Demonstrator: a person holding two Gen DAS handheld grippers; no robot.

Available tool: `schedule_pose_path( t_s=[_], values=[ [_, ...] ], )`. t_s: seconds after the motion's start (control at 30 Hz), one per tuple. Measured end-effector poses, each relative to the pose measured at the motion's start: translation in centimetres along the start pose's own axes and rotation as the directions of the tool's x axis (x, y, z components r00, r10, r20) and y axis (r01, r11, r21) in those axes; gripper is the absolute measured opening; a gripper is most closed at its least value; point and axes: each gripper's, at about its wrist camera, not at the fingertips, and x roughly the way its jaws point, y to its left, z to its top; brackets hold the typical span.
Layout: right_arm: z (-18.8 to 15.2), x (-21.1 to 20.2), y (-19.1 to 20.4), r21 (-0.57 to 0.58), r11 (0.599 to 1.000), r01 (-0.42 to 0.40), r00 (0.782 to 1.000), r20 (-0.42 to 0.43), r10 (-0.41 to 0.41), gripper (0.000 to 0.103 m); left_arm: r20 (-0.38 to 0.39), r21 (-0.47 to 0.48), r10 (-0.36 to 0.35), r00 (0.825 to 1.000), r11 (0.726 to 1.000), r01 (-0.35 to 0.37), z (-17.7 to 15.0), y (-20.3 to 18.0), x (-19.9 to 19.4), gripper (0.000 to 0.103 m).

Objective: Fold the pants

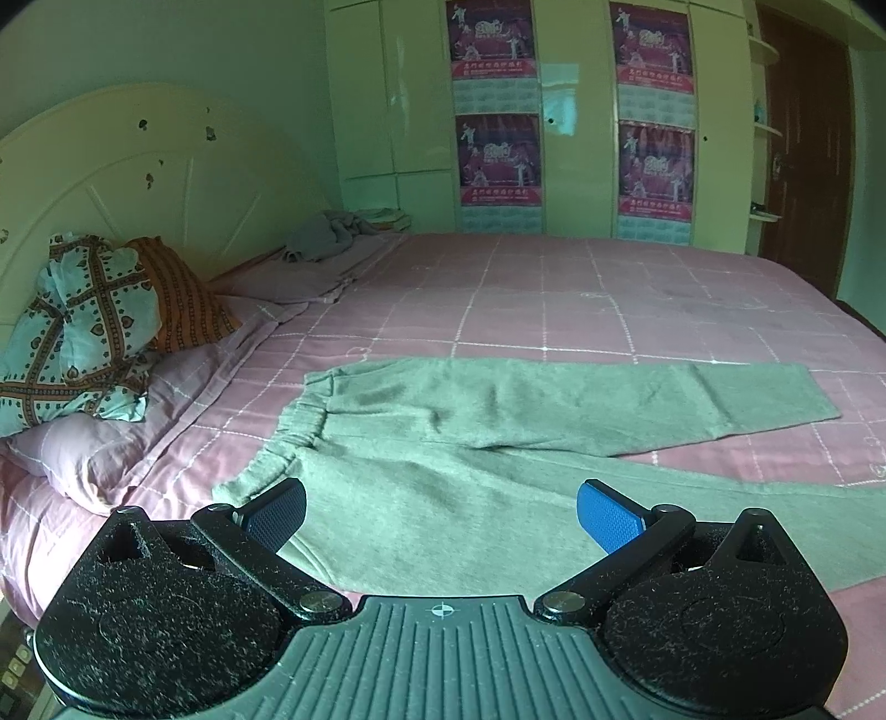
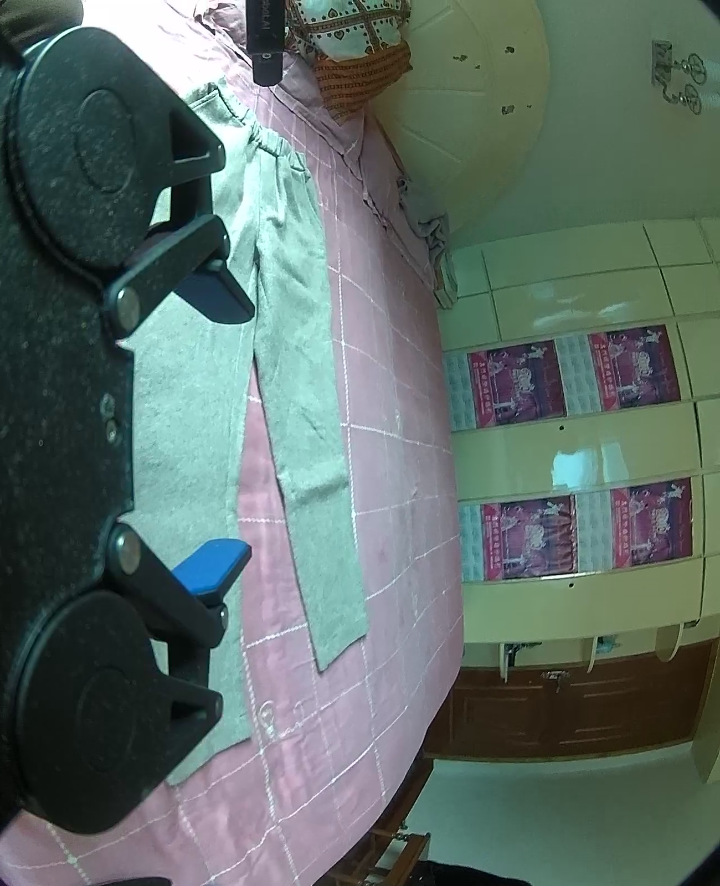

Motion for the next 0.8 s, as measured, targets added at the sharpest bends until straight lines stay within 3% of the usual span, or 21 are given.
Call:
schedule_pose_path(
  t_s=[0.2, 0.53, 0.8],
  values=[
    [1.6, 1.5, 2.0, -0.062, 0.998, -0.031, 0.999, 0.028, 0.033, 0.085, 0.056, -0.012, 0.030, 0.998, 0.999, -0.030, 2.1, 1.8, 2.2, 0.103],
    [3.7, 6.5, 5.4, -0.053, 0.987, -0.151, 0.988, -0.042, 0.148, 0.085, -0.003, -0.027, 0.059, 0.998, 0.998, -0.059, 4.8, 4.9, 7.5, 0.103],
    [5.1, 11.5, 9.3, -0.136, 0.965, -0.223, 0.974, -0.073, 0.214, 0.085, -0.058, 0.002, 0.111, 0.992, 0.994, -0.111, 6.0, 7.0, 13.5, 0.103]
  ],
)
